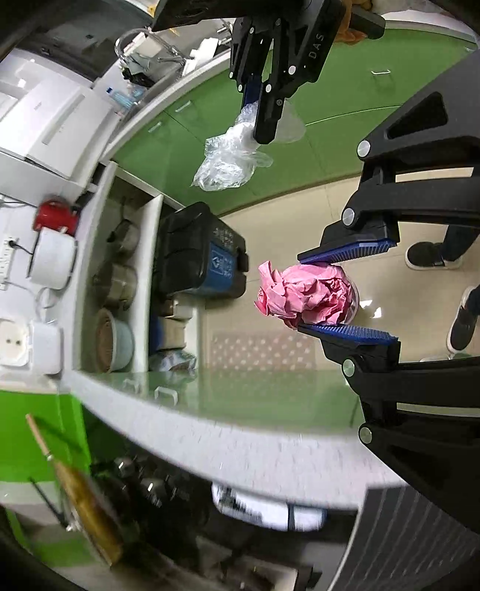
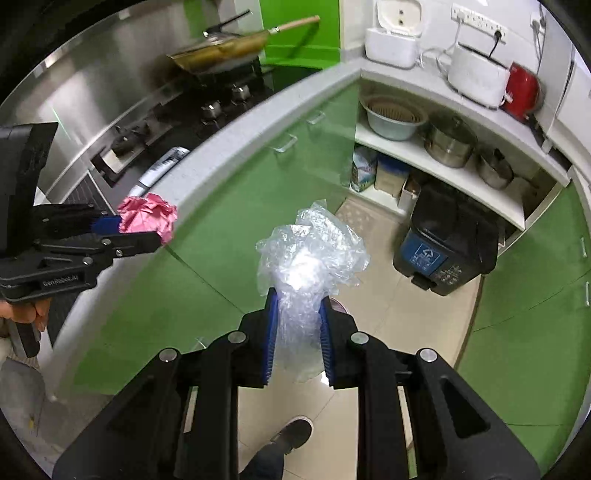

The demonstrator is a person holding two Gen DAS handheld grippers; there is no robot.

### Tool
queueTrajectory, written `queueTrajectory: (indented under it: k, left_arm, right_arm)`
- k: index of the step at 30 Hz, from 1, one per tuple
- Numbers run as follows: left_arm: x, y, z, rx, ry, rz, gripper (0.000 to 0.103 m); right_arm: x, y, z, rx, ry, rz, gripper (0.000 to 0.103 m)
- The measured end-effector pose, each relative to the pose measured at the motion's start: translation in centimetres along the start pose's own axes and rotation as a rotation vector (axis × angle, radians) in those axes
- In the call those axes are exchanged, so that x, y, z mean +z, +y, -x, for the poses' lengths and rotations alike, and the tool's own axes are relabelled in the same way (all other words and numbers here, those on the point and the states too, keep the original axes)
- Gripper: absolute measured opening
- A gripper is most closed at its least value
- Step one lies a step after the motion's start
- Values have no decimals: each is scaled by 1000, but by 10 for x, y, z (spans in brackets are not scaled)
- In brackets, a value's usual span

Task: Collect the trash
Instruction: 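Carry both items over the pink wastebasket and open the left tool to drop the paper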

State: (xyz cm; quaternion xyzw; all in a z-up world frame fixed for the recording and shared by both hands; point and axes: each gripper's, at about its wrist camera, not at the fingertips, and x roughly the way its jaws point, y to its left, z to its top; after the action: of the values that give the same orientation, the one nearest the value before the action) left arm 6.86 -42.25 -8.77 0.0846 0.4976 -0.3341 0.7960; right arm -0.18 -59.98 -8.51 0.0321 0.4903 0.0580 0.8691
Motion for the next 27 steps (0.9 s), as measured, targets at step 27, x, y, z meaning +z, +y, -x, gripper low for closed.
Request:
queueTrajectory:
  k: [27]
  left_arm:
    - [21,-32,-181,-69,163,-79,33]
  right_arm:
    - [-37,-106,-111,8,98,-125,21]
